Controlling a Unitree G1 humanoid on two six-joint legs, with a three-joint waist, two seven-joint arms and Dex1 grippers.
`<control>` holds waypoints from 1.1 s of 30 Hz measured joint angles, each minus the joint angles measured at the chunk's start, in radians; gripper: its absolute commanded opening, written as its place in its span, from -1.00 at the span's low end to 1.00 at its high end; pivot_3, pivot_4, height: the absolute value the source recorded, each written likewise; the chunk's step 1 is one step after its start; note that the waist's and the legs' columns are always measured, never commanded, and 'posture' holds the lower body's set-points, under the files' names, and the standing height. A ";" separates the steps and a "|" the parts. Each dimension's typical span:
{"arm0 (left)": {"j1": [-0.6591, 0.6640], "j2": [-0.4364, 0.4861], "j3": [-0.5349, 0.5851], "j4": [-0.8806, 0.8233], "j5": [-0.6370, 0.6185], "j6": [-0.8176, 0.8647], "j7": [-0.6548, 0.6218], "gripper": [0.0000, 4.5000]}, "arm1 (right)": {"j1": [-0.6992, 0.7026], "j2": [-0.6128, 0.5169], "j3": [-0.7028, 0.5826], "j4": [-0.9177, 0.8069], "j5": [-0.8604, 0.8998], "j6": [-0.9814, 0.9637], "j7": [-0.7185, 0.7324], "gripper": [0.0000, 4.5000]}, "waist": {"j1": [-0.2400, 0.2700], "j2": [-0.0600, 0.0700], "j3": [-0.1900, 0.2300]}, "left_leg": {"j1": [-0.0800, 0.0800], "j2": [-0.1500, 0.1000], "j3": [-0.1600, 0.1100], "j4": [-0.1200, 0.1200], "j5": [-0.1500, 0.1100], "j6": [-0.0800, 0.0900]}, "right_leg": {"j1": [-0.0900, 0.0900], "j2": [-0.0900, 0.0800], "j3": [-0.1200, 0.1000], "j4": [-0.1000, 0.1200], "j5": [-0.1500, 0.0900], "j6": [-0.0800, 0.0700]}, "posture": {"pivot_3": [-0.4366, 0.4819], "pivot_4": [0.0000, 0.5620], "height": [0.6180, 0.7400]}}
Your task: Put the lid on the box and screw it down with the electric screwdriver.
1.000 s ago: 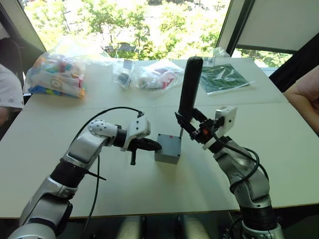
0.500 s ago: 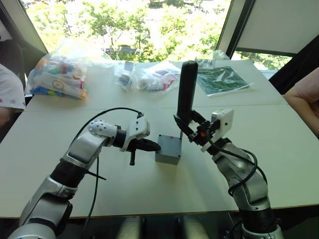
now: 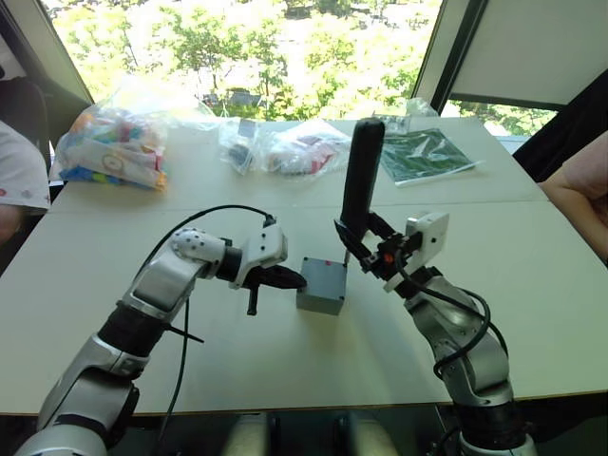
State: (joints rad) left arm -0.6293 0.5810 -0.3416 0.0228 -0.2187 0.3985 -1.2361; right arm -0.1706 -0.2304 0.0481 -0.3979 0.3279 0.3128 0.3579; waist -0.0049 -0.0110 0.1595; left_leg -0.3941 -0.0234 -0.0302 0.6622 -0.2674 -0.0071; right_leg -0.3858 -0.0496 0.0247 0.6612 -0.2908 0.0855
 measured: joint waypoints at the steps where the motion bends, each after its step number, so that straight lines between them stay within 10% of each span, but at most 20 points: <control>1: -0.004 -0.005 -0.001 0.008 0.003 -0.004 0.000 -1.00 | 0.000 0.000 -0.001 0.001 0.001 -0.001 0.000 -0.21 | 0.001 0.000 0.000 | 0.000 0.000 0.000 0.000 0.000 0.000 | 0.000 0.000 0.000 0.000 0.000 0.000 | -0.05 -0.47 1.00; 33: -0.014 -0.033 -0.021 0.043 0.022 -0.029 0.000 -1.00 | 0.075 0.009 0.075 -0.016 -0.129 -0.101 -0.067 -0.21 | 0.012 -0.007 -0.018 | 0.005 0.000 0.000 -0.010 0.000 0.000 | 0.005 -0.003 0.000 -0.010 -0.002 -0.004 | -0.05 -0.47 1.00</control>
State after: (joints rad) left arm -0.6435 0.5483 -0.3631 0.0656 -0.1965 0.3691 -1.2357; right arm -0.0960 -0.2215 0.1232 -0.4144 0.1992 0.2113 0.2908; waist 0.0071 -0.0181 0.1418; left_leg -0.3891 -0.0232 -0.0305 0.6523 -0.2677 -0.0069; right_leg -0.3812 -0.0521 0.0243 0.6515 -0.2927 0.0819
